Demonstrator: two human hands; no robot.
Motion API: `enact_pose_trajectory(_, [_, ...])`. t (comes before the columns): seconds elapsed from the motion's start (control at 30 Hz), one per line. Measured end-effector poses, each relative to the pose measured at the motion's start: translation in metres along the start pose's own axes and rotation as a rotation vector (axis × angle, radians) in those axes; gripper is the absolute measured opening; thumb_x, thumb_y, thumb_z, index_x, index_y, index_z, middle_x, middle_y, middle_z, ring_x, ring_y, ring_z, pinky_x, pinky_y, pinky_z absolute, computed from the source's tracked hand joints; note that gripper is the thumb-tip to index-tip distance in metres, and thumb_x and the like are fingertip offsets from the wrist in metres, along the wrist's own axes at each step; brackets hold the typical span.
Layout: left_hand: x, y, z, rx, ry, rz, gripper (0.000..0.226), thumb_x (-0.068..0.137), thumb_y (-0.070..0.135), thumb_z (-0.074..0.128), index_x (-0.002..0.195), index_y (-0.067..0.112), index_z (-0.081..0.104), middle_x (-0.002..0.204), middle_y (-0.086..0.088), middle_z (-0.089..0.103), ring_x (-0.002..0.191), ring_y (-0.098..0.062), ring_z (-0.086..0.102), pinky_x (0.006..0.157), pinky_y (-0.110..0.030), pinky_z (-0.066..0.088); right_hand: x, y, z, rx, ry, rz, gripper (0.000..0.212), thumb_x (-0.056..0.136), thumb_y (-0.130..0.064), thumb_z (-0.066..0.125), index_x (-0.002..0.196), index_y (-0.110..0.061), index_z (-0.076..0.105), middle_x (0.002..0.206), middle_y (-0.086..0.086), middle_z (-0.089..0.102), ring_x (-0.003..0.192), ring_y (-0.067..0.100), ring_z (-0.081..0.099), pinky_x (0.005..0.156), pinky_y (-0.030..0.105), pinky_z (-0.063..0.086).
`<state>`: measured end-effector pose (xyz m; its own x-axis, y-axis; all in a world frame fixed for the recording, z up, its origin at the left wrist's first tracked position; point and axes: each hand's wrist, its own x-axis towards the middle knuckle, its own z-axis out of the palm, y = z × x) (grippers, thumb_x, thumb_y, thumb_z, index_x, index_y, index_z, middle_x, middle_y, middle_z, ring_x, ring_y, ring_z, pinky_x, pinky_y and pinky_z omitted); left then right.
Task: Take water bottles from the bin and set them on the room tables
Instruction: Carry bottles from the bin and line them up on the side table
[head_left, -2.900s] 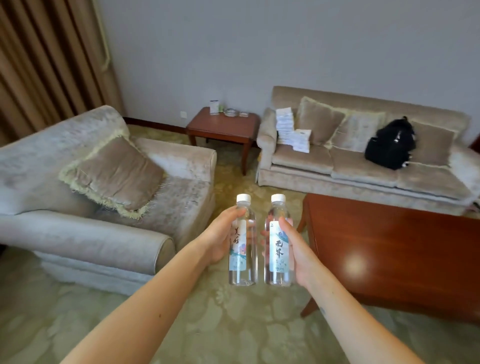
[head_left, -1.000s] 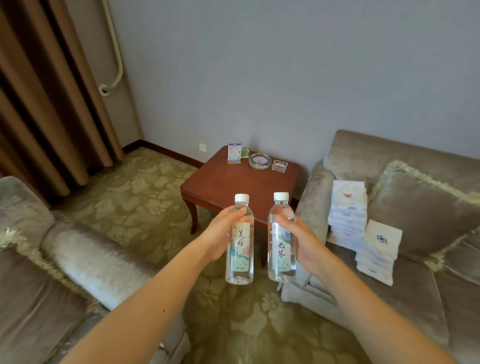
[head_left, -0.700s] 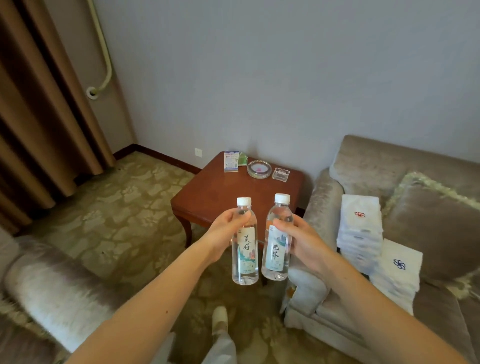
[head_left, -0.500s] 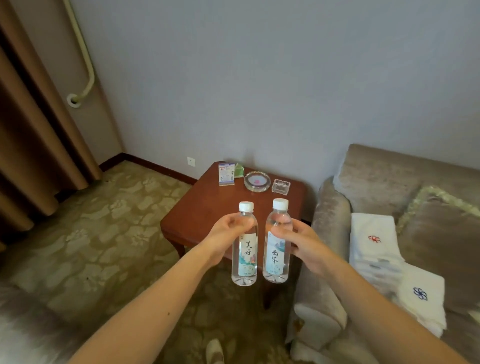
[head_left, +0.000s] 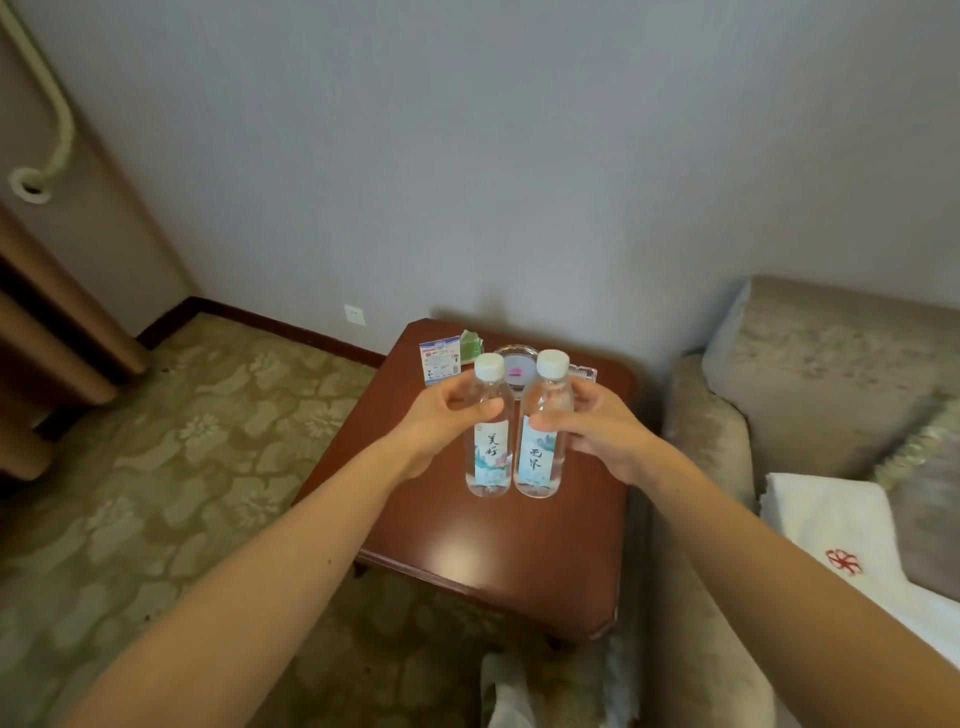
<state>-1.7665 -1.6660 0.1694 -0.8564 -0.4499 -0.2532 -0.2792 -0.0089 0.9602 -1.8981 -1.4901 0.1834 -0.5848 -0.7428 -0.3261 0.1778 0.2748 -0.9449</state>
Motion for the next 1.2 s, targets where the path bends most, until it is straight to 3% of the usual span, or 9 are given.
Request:
enact_pose_trajectory(0.13, [0.048,0.000,-0.016,0.030,-0.004,0.006,0.063,0.081,0.026,0.078,0.139,0.027,0.054,0.135,0.006,0.060,0.125,-0.013,0.053,0.099,-0.032,0.046,0.054,-0.007,-0.005,-0.044,-0.028,0.010,0.050,0.075,-0.007,0.084,0.121,-0.019,0.065,0.111,-0.001,0.075,0.104,0.016,0.071,0.094,0.041,0.056])
enact_pose_trajectory(0.33, [0.106,-0.015,-0.045,0.052,0.002,-0.002,0.063,0.079,0.025,0.079,0.138,0.026,0.056,0.136,0.006,0.060,0.123,-0.011,0.055,0.082,-0.017,0.046,0.124,-0.002,0.004,-0.028,0.002,0.052,0.050,0.074,0.002,0.081,0.119,-0.016,0.067,0.111,0.004,0.073,0.100,0.017,0.071,0.075,0.026,0.058])
enact_pose_trajectory(0.6, [0.184,-0.089,-0.082,0.075,-0.056,0.006,0.056,0.082,0.017,0.077,0.135,0.020,0.058,0.126,0.002,0.067,0.117,-0.011,0.061,0.089,-0.022,0.051,0.208,0.054,0.027,-0.057,0.043,0.059,0.046,0.075,0.005,0.079,0.112,-0.020,0.068,0.105,-0.002,0.074,0.088,0.006,0.069,0.066,0.020,0.051])
enact_pose_trajectory(0.7, [0.214,-0.127,-0.091,0.104,-0.073,0.050,0.055,0.084,0.013,0.075,0.136,0.018,0.057,0.128,0.003,0.065,0.108,-0.004,0.061,0.080,-0.013,0.051,0.242,0.091,0.035,-0.054,0.070,0.028,0.043,0.074,0.008,0.078,0.104,-0.021,0.069,0.103,0.001,0.075,0.087,0.008,0.070,0.070,0.022,0.055])
enact_pose_trajectory(0.93, [0.275,-0.213,-0.109,0.163,-0.108,0.151,0.054,0.086,0.013,0.073,0.136,0.021,0.057,0.122,0.014,0.058,0.099,0.007,0.056,0.069,-0.009,0.047,0.311,0.178,0.051,-0.051,0.133,-0.051,0.045,0.074,0.008,0.077,0.112,-0.014,0.069,0.103,0.001,0.075,0.096,0.015,0.070,0.078,0.029,0.055])
enact_pose_trajectory(1.0, [0.286,-0.233,-0.114,0.176,-0.111,0.186,0.052,0.086,0.014,0.073,0.135,0.022,0.057,0.127,0.013,0.057,0.109,0.000,0.055,0.075,-0.011,0.046,0.323,0.195,0.056,-0.055,0.136,-0.071,0.046,0.075,0.007,0.077,0.116,-0.013,0.068,0.104,0.000,0.075,0.098,0.016,0.070,0.078,0.029,0.055])
enact_pose_trajectory(1.07, [0.295,-0.250,-0.118,0.186,-0.102,0.209,0.051,0.086,0.016,0.073,0.134,0.024,0.058,0.137,0.008,0.055,0.120,-0.009,0.050,0.086,-0.022,0.045,0.333,0.210,0.061,-0.052,0.135,-0.091,0.045,0.076,0.007,0.076,0.115,-0.013,0.069,0.100,-0.003,0.074,0.096,0.014,0.069,0.076,0.028,0.054])
enact_pose_trajectory(1.2, [0.308,-0.271,-0.125,0.212,-0.082,0.241,0.048,0.087,0.019,0.073,0.133,0.026,0.058,0.140,0.005,0.054,0.125,-0.014,0.050,0.093,-0.032,0.046,0.345,0.226,0.066,-0.056,0.128,-0.134,0.039,0.078,0.008,0.075,0.106,-0.020,0.069,0.096,-0.006,0.074,0.088,0.008,0.070,0.070,0.023,0.055])
